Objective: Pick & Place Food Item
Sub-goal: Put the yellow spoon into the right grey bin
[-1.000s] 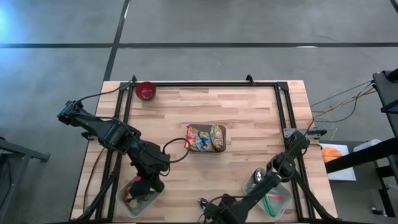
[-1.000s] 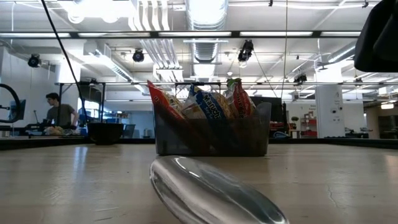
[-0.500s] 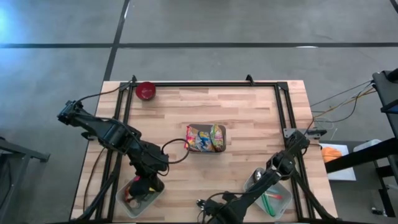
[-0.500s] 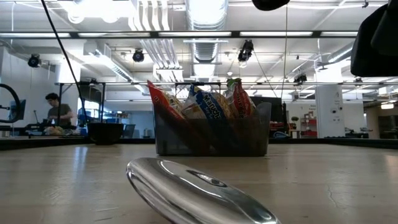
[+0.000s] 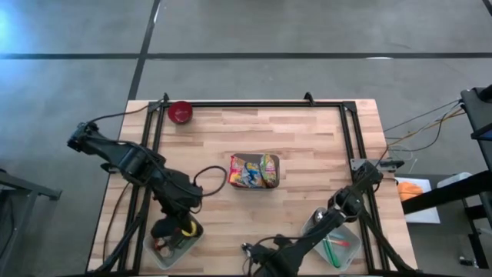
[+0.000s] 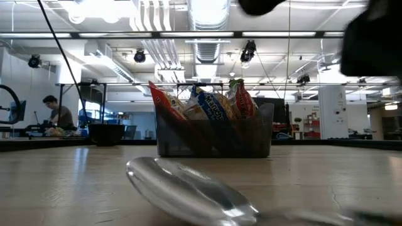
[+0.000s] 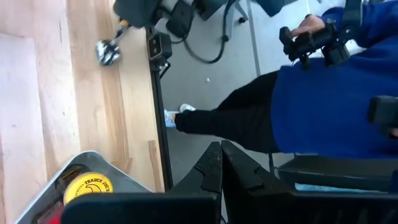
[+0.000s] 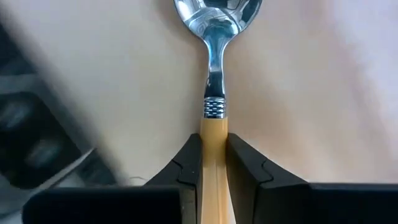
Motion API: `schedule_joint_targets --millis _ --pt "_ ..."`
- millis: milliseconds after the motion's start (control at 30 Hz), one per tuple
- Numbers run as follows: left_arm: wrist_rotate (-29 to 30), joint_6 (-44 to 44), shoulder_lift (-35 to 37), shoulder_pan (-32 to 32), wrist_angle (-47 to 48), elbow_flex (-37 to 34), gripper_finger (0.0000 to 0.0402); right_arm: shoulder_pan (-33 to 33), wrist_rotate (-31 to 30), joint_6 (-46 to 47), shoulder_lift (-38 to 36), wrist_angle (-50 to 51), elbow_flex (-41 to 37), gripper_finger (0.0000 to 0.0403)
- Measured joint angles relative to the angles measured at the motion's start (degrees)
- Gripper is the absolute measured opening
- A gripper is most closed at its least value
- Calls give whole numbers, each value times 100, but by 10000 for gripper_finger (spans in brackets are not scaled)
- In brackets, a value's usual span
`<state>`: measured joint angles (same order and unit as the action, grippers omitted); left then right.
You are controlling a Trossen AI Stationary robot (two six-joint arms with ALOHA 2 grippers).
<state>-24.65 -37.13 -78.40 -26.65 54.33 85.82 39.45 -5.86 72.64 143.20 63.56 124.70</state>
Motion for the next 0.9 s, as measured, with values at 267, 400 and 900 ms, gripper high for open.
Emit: schedule_joint_targets --millis 267,400,900 --pt "337 -39 435 -4 0 0 0 -64 -100 22 -109 395 11 36" --pt "518 -41 635 -4 2 0 0 -71 -140 -49 -207 386 21 36" --pt "818 39 1018 -5 12 0 0 0 -1156 572 -1243 1595 -18 36"
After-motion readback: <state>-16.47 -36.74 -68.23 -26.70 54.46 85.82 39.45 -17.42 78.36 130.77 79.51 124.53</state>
